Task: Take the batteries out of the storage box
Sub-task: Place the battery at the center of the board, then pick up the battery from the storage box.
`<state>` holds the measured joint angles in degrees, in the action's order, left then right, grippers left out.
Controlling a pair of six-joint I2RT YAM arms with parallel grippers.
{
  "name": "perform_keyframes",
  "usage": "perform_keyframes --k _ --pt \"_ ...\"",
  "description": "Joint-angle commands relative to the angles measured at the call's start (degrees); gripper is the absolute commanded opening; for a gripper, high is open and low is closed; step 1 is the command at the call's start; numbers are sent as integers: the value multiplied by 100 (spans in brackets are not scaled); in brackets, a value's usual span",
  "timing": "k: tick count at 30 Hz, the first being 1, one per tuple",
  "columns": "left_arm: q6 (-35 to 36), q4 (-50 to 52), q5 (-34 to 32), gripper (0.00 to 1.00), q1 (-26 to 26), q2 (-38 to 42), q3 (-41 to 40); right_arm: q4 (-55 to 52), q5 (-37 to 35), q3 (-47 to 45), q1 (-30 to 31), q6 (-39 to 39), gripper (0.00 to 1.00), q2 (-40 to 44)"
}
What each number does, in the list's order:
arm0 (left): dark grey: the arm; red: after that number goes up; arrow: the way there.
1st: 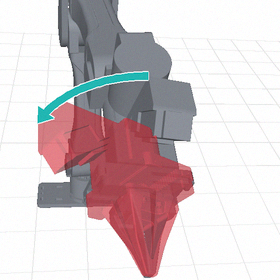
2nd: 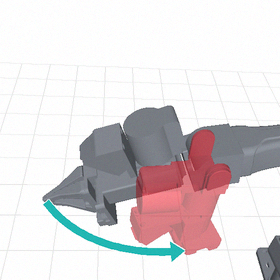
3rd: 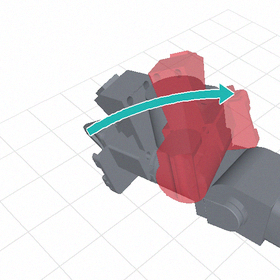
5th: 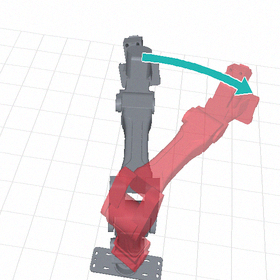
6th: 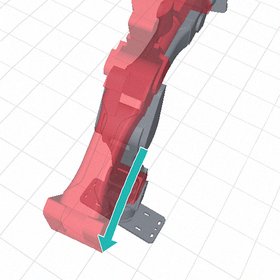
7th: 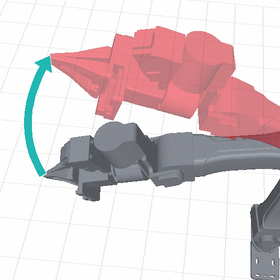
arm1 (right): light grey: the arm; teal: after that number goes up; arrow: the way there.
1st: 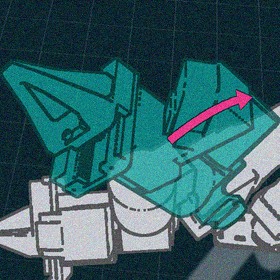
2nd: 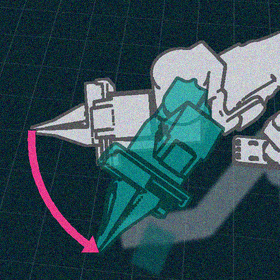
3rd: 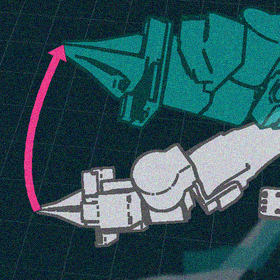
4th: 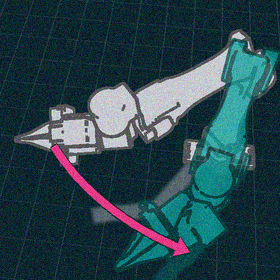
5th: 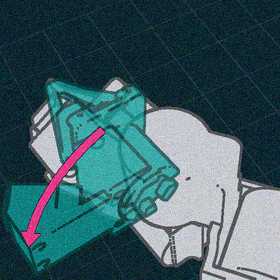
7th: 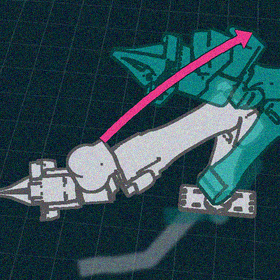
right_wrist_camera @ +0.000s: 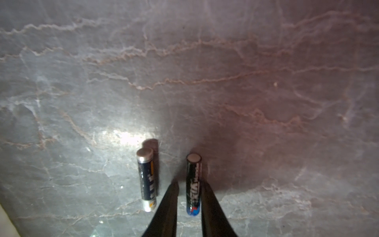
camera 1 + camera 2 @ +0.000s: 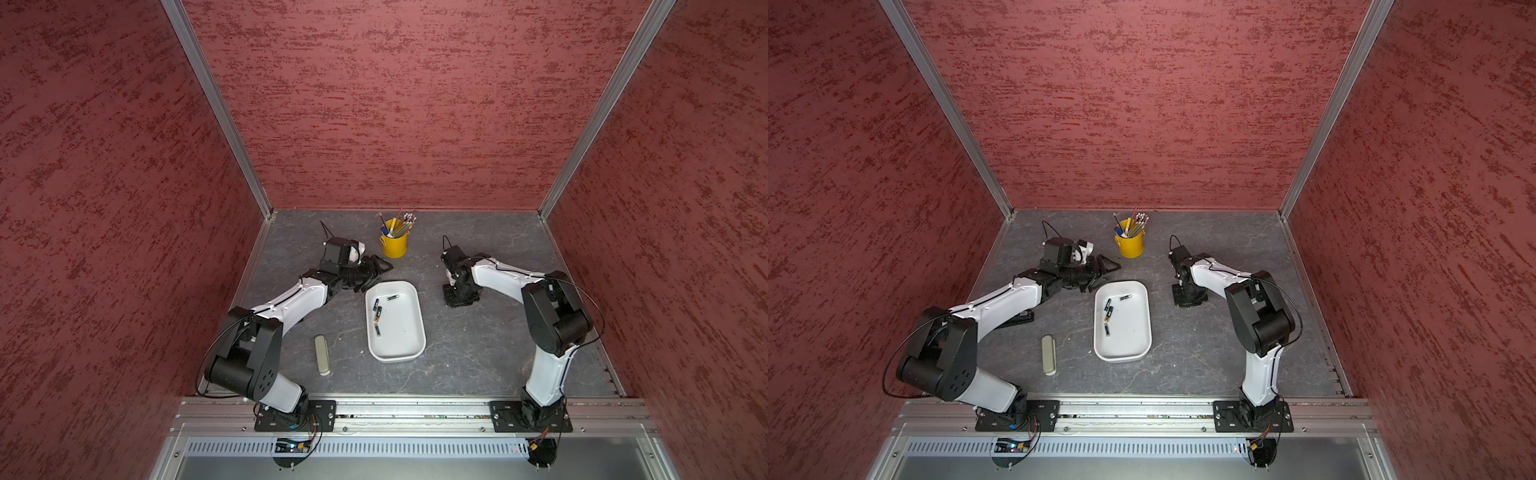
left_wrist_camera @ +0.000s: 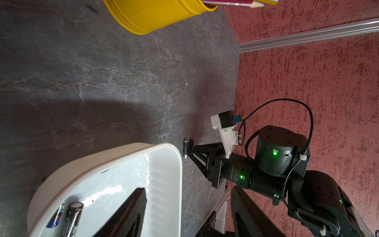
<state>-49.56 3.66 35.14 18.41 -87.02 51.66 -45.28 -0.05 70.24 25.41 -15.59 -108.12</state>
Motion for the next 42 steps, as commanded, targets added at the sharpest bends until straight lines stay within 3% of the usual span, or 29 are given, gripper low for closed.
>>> perform_keyframes --k 1,13,22,26,29,36,42 --pt "131 133 -105 69 -44 168 -67 -57 -35 106 33 4 25 52" --pt "234 418 -146 69 -52 188 34 -187 -151 198 34 4 31 246" --pt "881 1564 -564 69 34 346 468 -434 -304 375 33 -14 31 558" --pt "2011 3562 -2061 69 550 289 1556 -617 -341 455 34 -69 31 758" --pt "2487 4478 -2836 70 882 108 2167 -673 -342 439 32 -117 31 902" --pt "2776 5400 -4335 70 1647 -276 2700 -675 -312 406 34 -173 32 1072" --pt "2840 6128 -5439 70 2445 -1117 3222 -623 -300 394 27 -168 32 1211"
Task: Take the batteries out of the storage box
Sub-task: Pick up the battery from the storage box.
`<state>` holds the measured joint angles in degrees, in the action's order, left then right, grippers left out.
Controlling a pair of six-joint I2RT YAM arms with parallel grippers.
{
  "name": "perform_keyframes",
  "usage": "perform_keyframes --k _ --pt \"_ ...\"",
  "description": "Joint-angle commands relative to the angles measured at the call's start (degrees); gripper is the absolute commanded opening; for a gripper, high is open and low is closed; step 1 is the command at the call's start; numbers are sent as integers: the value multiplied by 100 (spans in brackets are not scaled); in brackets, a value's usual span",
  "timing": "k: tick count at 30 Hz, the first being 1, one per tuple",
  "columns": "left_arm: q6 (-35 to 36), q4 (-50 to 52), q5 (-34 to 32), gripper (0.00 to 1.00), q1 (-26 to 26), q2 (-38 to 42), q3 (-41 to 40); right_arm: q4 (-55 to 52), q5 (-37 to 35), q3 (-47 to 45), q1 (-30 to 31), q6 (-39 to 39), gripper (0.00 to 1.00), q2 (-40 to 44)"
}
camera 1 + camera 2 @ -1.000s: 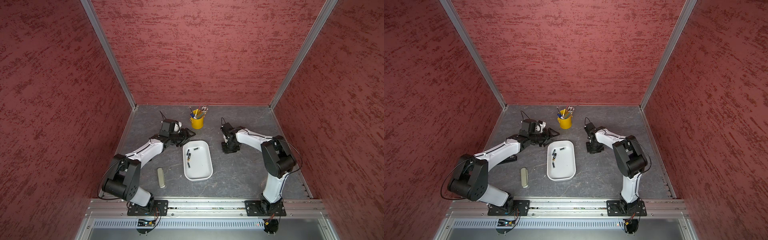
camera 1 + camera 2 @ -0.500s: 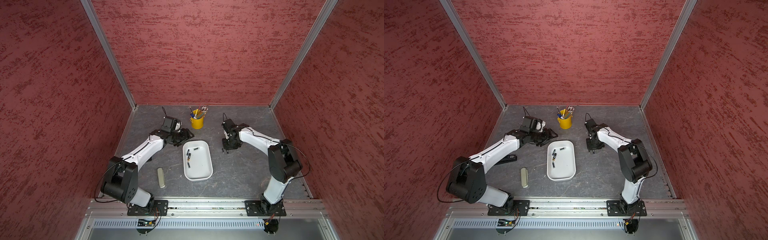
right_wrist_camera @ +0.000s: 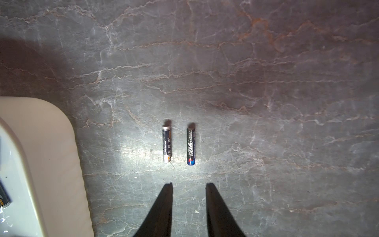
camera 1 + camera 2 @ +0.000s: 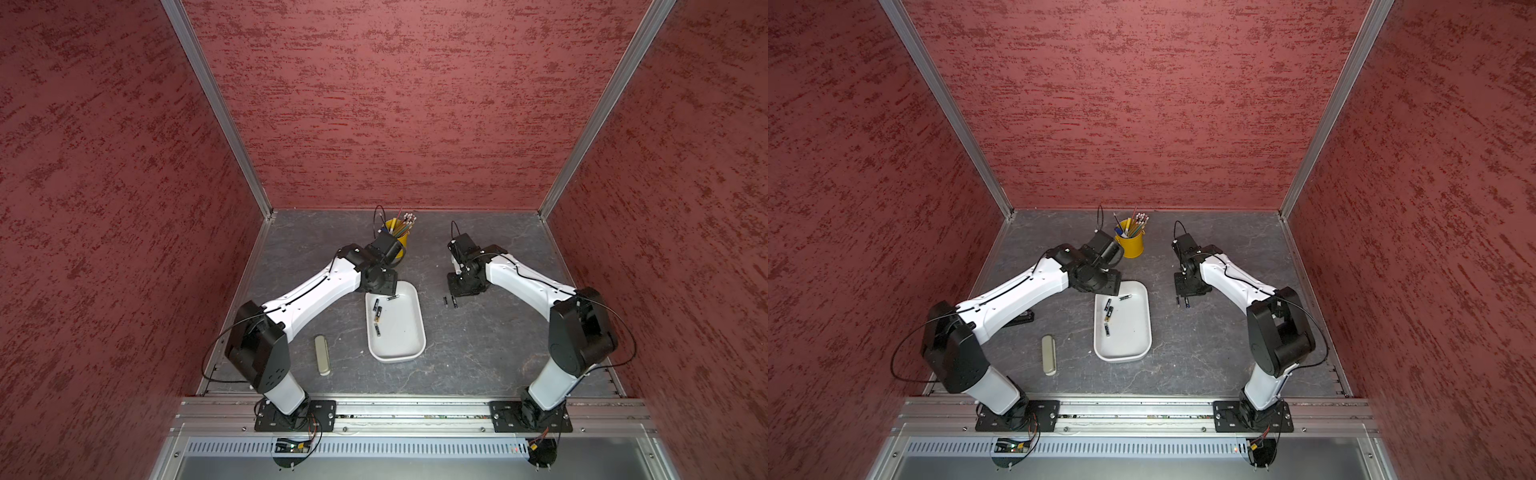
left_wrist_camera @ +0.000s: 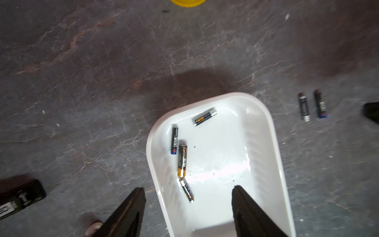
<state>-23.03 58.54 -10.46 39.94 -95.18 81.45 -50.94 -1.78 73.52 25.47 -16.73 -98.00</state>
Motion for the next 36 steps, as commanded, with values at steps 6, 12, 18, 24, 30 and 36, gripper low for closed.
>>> perform_keyframes --k 6,12,18,24,30,36 --pt "50 1259 -1406 70 763 -1171 643 -5 -125 -12 24 -6 32 254" --pt "-27 777 -986 64 734 -1213 347 -24 -130 -27 6 34 32 345" --pt "88 507 -628 57 612 -1396 281 -71 -123 13 -12 91 32 329" --pt "107 305 -402 51 483 -1421 47 -92 -117 27 -11 65 32 363" --pt "193 131 -240 46 398 -1510 -56 -135 -79 83 -15 66 32 307" --pt "206 -59 -78 41 298 -1561 -230 -183 -97 110 -16 75 32 312"
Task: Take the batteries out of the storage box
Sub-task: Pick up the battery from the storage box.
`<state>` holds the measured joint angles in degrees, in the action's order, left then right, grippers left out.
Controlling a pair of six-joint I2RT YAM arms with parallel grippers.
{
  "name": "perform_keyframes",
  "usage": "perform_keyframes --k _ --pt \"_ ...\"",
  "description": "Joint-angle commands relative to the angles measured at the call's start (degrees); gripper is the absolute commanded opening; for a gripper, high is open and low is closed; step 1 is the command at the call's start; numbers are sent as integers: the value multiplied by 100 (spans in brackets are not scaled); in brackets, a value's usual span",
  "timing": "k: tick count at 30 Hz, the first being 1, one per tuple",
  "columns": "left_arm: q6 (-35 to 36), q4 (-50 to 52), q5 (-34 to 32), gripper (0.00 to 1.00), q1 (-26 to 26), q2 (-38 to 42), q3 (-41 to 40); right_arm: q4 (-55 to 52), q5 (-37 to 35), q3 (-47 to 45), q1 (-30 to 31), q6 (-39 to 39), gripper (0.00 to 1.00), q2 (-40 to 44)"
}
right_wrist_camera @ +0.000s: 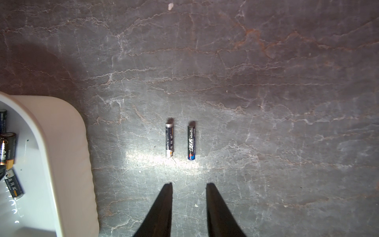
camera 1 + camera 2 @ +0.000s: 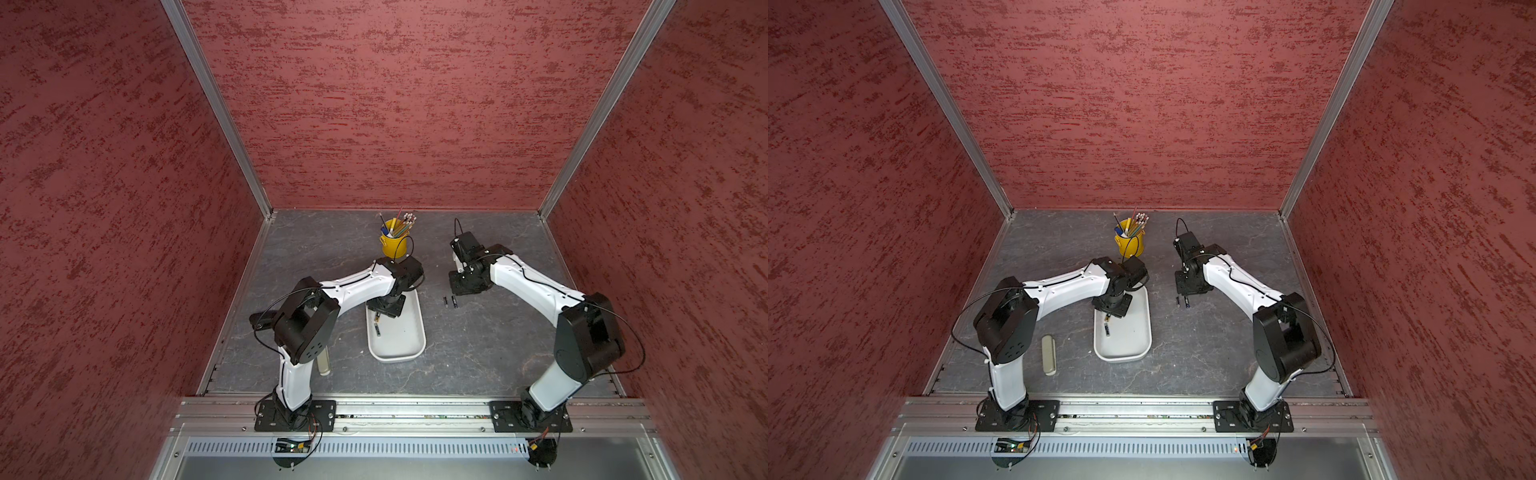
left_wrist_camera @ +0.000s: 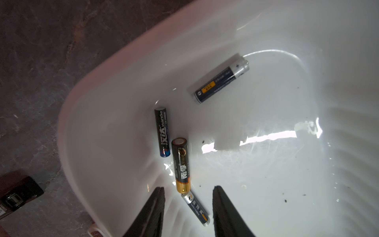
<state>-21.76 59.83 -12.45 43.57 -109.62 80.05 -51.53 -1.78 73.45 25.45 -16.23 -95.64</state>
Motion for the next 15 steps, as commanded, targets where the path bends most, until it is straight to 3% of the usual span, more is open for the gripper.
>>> perform_keyframes --k 1,15 --pt "80 -200 152 41 -83 -133 -107 -121 -82 117 -14 28 32 78" --pt "134 -394 487 35 -218 -389 -181 -207 -20 169 -14 -11 32 77"
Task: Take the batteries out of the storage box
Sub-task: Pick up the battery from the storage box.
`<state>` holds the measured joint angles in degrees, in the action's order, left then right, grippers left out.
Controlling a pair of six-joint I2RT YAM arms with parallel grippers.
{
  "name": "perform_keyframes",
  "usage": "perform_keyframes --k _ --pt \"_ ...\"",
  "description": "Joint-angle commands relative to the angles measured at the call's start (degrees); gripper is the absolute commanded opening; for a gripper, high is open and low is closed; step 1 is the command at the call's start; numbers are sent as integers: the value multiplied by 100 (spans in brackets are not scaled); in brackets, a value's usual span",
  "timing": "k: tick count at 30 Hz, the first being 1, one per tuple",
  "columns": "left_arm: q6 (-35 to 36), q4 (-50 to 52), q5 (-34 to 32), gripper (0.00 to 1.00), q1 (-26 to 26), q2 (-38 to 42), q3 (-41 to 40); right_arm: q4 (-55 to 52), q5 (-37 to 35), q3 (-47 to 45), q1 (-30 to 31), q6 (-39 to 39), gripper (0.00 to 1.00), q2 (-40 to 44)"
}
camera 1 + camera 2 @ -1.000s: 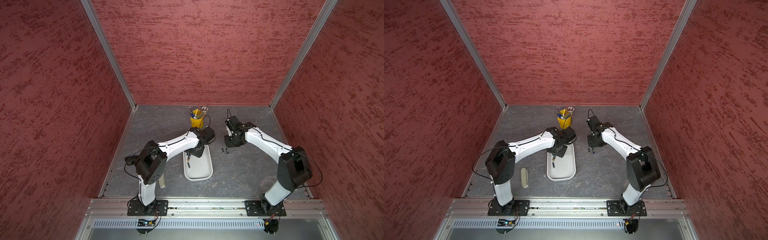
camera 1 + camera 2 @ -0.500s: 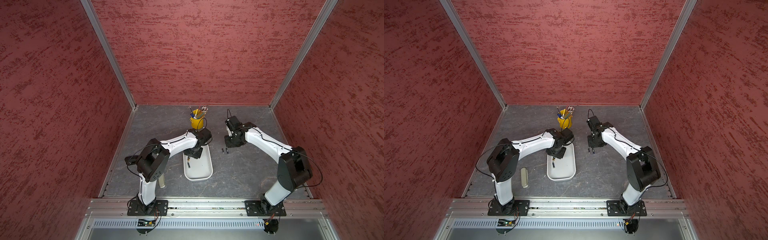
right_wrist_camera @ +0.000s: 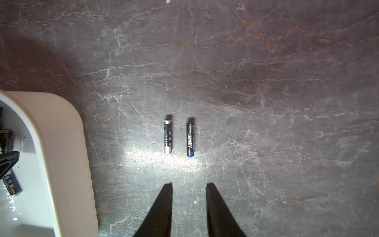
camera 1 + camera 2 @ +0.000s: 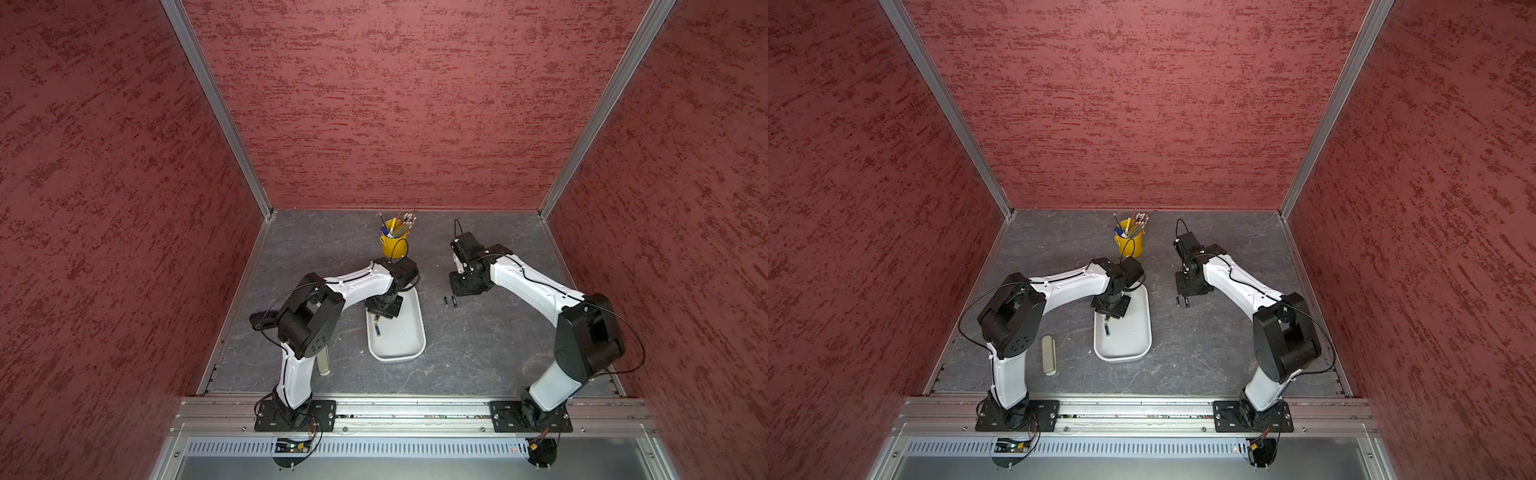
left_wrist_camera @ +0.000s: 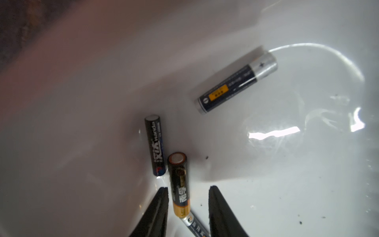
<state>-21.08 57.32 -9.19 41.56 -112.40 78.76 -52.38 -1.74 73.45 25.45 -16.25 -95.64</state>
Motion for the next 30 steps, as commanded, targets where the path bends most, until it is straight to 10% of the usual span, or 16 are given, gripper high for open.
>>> perform_keyframes --k 1,30 --pt "69 -180 203 35 -16 -99 -65 -130 -28 181 -19 -10 32 73" --pt "-74 -337 45 17 203 253 -130 -156 32 222 -5 -79 32 198"
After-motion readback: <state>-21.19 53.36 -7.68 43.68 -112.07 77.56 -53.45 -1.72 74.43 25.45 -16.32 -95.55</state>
